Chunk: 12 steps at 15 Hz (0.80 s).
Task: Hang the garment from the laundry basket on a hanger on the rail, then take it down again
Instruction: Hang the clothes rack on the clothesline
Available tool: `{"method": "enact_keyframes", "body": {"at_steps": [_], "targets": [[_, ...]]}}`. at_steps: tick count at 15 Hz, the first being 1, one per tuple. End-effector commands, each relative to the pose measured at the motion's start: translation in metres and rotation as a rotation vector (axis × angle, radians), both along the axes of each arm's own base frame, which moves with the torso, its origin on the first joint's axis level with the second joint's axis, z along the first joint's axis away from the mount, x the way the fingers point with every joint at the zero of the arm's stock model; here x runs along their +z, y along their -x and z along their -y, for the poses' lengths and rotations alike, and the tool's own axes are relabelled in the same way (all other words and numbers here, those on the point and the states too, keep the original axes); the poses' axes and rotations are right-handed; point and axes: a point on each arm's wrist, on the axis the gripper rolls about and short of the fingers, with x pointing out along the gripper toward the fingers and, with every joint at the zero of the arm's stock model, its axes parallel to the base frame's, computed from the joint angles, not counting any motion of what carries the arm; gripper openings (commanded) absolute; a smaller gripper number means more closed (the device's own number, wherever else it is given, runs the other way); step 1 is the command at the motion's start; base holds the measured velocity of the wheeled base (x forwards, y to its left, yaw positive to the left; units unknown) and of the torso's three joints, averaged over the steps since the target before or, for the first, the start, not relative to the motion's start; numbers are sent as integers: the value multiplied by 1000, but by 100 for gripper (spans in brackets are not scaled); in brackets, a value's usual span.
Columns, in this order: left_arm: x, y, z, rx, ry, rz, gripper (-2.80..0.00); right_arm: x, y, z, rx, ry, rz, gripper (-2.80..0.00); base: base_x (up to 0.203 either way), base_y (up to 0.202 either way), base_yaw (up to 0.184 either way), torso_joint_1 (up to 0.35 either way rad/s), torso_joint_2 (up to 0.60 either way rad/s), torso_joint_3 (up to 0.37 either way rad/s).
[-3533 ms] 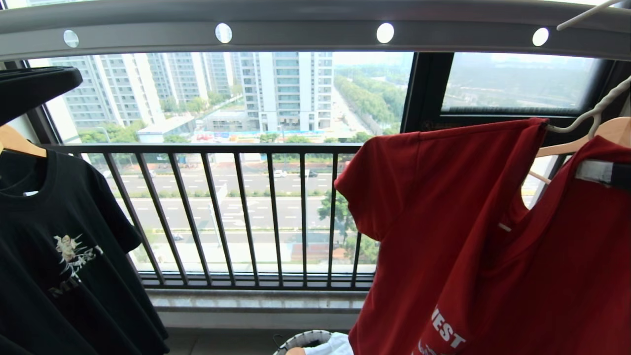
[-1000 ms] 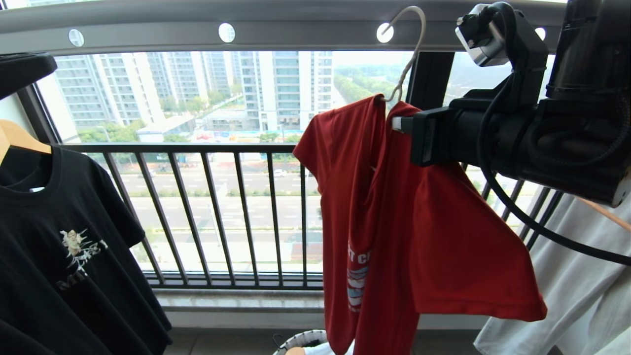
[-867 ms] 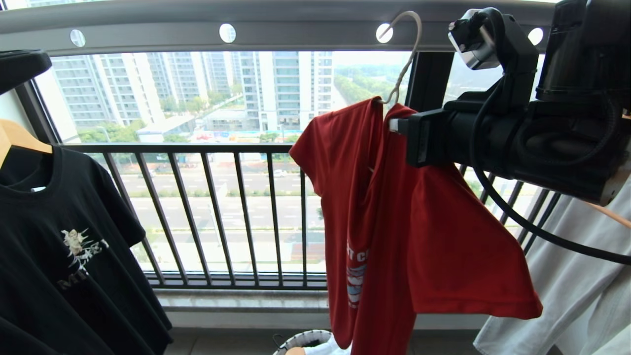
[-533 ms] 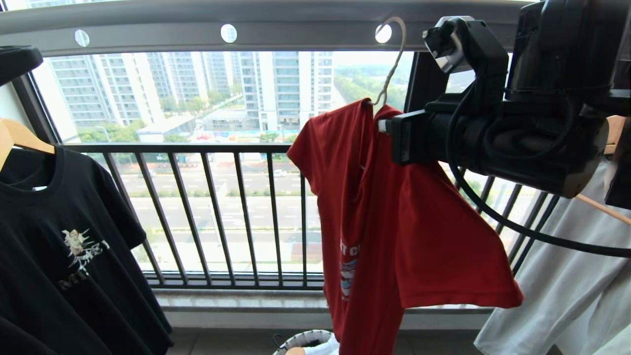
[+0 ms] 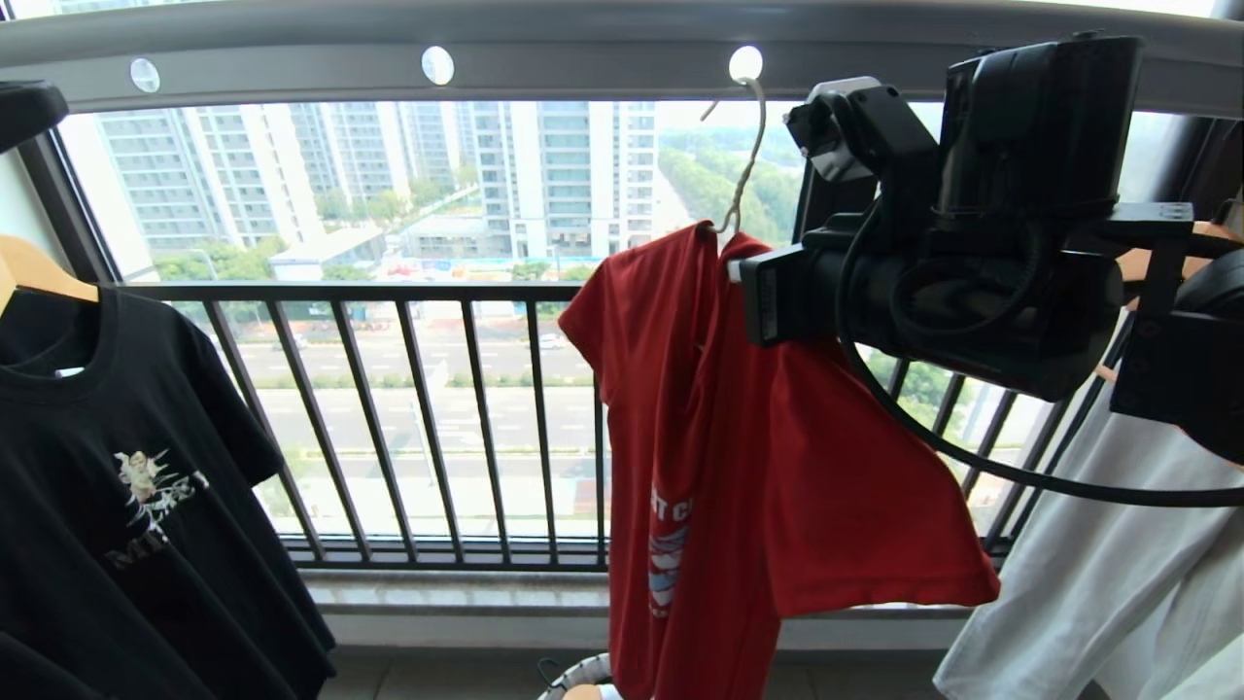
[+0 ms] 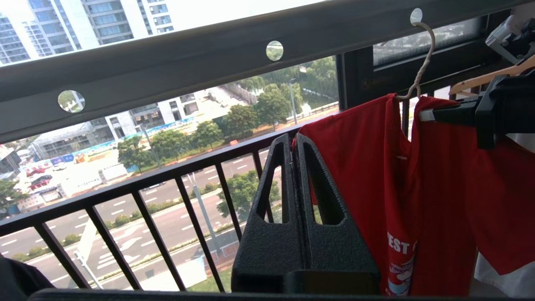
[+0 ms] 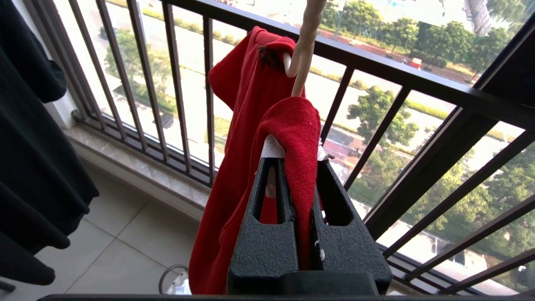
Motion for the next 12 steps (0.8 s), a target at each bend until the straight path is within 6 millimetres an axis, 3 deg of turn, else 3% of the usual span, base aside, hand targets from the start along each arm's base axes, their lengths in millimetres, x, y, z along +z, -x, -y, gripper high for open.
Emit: {"method": "enact_keyframes", "body": {"at_steps": [1, 2, 6, 12], "targets": [[0, 0, 0, 0, 0, 3, -280, 0, 1, 1, -7, 7, 3, -280, 0, 0, 0, 0, 0, 0], [0, 0, 0, -1, 0, 3, -280, 0, 2, 2, -10, 4, 6, 0, 0, 0, 0, 0, 0, 0], [0, 0, 0, 0, 0, 3, -280, 1, 14, 10, -6, 12, 8, 0, 0, 0, 0, 0, 0, 0], [0, -1, 0, -1, -1, 0, -280, -14, 45, 36, -6, 38, -33, 0, 0, 0, 0, 0, 0, 0]]}}
